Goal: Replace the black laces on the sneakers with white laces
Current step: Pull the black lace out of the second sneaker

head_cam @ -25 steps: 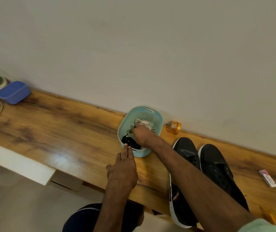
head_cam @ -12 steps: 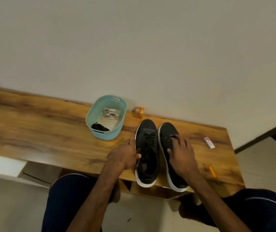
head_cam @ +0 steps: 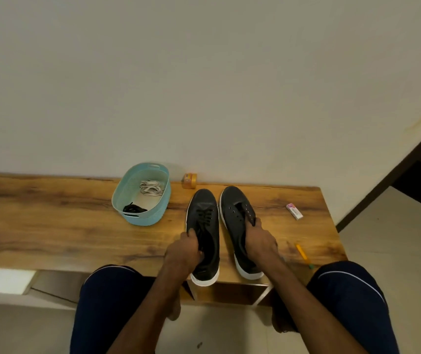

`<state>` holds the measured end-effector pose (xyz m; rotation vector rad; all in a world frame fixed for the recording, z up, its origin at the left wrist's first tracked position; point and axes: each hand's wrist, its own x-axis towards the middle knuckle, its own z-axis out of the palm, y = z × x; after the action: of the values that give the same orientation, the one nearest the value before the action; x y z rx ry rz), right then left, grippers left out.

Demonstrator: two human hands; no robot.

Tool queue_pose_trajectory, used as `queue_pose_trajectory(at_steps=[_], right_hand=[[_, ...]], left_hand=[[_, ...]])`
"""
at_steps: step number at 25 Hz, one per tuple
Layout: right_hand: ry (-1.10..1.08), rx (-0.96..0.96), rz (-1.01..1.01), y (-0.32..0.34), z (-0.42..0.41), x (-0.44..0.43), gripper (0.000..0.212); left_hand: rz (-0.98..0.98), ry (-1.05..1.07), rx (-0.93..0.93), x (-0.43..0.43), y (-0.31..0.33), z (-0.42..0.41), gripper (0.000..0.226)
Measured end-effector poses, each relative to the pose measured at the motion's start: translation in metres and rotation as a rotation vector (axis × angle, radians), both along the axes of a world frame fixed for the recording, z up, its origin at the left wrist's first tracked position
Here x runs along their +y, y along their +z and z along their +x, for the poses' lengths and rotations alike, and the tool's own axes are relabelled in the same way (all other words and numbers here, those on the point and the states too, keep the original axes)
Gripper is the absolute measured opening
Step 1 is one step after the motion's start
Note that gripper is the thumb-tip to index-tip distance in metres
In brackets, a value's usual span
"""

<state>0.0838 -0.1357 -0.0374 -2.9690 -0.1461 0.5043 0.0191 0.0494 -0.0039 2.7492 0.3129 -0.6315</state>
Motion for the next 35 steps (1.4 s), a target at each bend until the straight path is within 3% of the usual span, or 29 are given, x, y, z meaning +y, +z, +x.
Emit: queue_pose_trajectory(at_steps=[7, 10, 13, 16, 20, 24, 29, 32, 35], right_hand=[[-0.022, -0.001, -0.037, 0.011, 0.013, -0.001, 0.072], [0.0, -0.099, -0.001, 0.024, 0.005, -0.003, 0.062], [0.106, -0.288, 0.241, 0.03, -0.011, 0.003, 0.046], [0.123, -0.105, 0.532, 0.028, -0.031, 0.011, 0.033], [0.127, -0.005, 0.549, 0.02, -0.038, 0.024, 0.024], [0.154, -0.066, 0.52, 0.015, -0.039, 0.036, 0.025], [0.191, -0.107, 0.532, 0.006, -0.04, 0.042, 0.042], [0.247, -0.121, 0.538, 0.0, -0.041, 0.046, 0.054], [0.217, -0.1, 0.605, -0.001, -0.036, 0.047, 0.039]], left_hand=[[-0.047, 0.047, 0.034, -0.01, -0.002, -0.018, 0.069], [-0.1, 0.061, 0.006, -0.011, -0.001, -0.02, 0.072], [-0.109, 0.109, -0.11, -0.009, 0.002, -0.012, 0.043], [-0.082, 0.141, -0.206, -0.002, 0.006, -0.01, 0.021], [-0.11, 0.262, -0.309, 0.016, 0.016, -0.011, 0.017], [-0.337, 0.356, -0.485, 0.026, 0.021, -0.01, 0.015], [-0.635, 0.481, -0.704, 0.027, 0.025, -0.004, 0.01], [-0.769, 0.521, -0.66, 0.027, 0.019, -0.002, 0.015], [-0.708, 0.541, -0.544, 0.026, 0.007, -0.001, 0.021]])
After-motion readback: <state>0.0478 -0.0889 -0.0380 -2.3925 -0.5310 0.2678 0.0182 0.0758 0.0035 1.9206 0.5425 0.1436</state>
